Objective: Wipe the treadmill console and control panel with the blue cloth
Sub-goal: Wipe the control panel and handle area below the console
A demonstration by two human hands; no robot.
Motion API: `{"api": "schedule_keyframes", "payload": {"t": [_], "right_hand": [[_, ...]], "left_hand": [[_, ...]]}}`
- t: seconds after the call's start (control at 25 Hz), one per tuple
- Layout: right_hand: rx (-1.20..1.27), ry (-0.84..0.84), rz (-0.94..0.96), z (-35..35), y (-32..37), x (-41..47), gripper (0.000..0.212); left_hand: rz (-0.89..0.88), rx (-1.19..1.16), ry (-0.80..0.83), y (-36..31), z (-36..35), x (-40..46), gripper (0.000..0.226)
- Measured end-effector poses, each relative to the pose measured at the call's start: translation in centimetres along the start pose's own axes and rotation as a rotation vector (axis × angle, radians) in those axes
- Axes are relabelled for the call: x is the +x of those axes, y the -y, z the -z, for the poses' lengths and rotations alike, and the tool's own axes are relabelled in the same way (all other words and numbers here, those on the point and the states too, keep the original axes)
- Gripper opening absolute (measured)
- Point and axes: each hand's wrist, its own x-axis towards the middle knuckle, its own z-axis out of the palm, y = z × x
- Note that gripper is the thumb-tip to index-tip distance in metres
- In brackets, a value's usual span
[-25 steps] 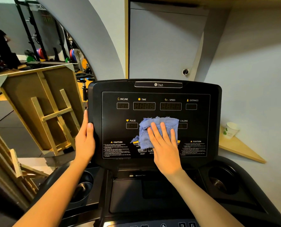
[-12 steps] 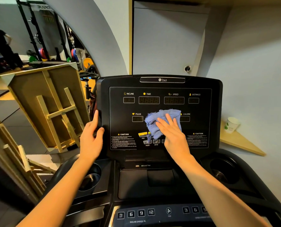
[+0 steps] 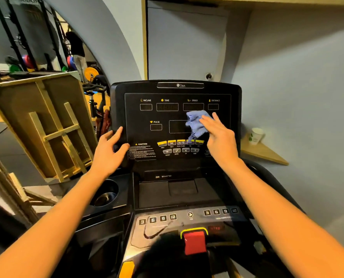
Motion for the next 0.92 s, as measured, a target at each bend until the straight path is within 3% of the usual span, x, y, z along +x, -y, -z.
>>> {"api": "schedule_keyframes", "payload": {"t": [0.28,0.48,0.92], "right_hand": [[0.03,-0.021,-0.021,7.0,-1.1,-4.1,0.051],[0.062,0.038,-0.058,10.8,-2.6,-8.2,0.05],[0.084,0.128,-0.154,13.2,-4.0,-16.6,0.056]], "left_hand": [[-0.035,0.091,0.098,-3.2,-0.5,-5.7,0.066],[0.032,0.112,0.142,-4.5,-2.2,-11.2,0.066],[0.115,0.203,0.221,-2.2,-3.0,-21.3,0.072]]}}
